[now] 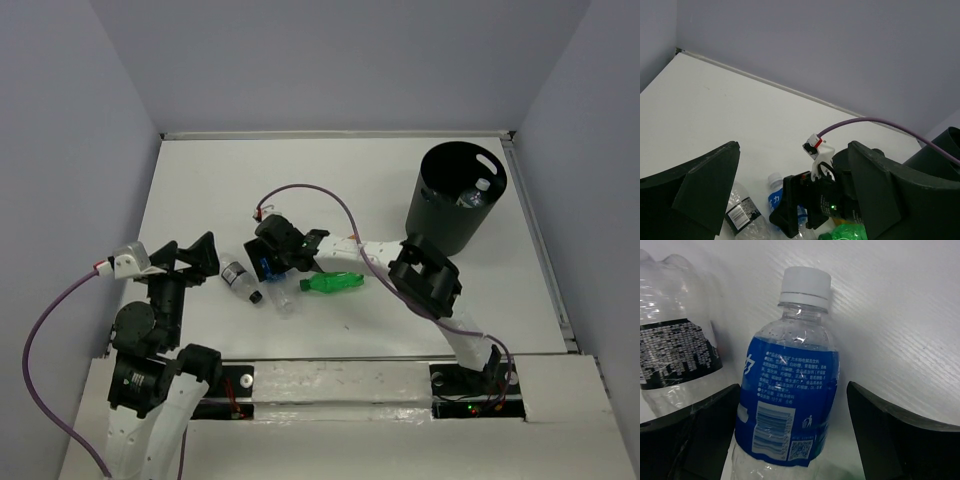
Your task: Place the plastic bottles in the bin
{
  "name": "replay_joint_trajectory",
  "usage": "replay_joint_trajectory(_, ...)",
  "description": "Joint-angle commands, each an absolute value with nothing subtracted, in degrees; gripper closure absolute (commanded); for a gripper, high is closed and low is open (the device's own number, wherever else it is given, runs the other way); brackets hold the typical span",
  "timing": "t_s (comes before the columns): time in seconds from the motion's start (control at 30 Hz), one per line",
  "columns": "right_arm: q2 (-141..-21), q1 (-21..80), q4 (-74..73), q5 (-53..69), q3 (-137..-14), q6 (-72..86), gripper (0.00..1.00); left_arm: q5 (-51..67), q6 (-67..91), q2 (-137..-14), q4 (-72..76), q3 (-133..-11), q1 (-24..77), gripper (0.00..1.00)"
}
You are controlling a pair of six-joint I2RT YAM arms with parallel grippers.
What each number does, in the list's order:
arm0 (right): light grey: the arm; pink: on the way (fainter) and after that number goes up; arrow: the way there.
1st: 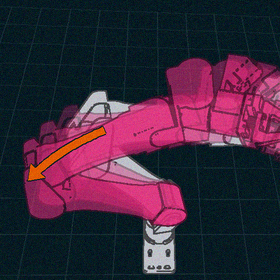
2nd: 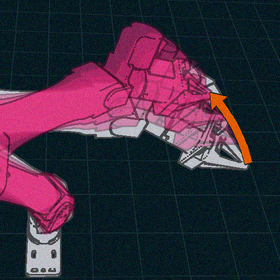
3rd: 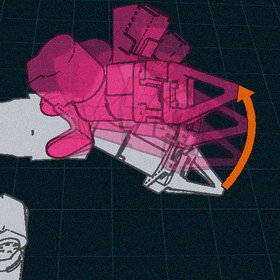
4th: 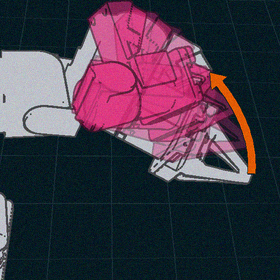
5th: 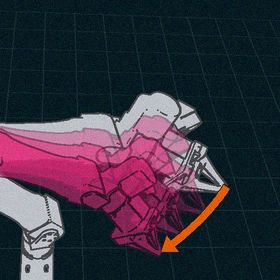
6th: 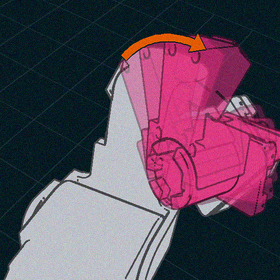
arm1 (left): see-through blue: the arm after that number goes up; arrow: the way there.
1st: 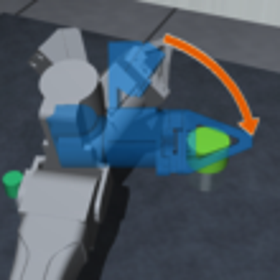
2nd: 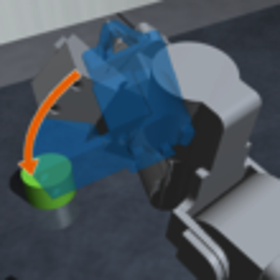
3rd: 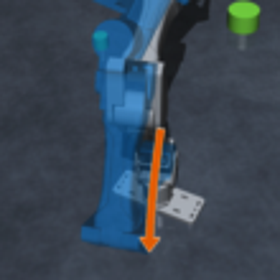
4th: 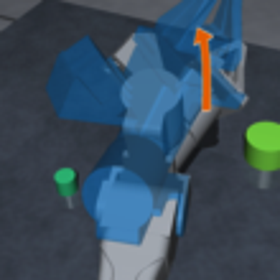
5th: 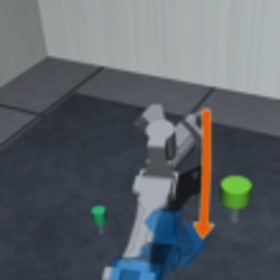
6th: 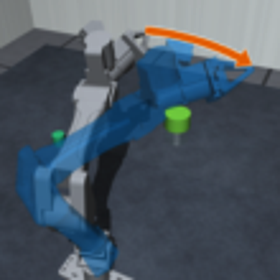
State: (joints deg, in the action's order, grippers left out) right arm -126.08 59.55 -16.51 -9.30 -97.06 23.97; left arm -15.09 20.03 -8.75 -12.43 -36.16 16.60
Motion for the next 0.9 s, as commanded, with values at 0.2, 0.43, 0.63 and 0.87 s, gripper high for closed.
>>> replay_joint_trajectory(0.2, -128.1, 60.1, -17.5, -13.9, -102.3, 25.6, 0.30, -14.4, 19.4, -8.0, -10.3, -37.9, 17.7, 0.01)
replay_joint_trajectory(0.43, -123.4, 60.1, -16.4, -15.4, -102.2, 26.2, 0.48, -14.0, 19.4, -8.1, -10.2, -37.8, 17.8, 0.01)
replay_joint_trajectory(0.63, -112.5, 60.1, -11.0, -17.5, -99.4, 25.1, 0.51, -14.1, 19.5, -8.1, -10.4, -37.8, 17.8, 0.01)
replay_joint_trajectory(0.87, -90.8, 55.5, -2.0, -32.5, -88.1, 11.4, 0.51, -13.7, 19.6, -8.0, -10.4, -37.7, 17.8, 0.01)
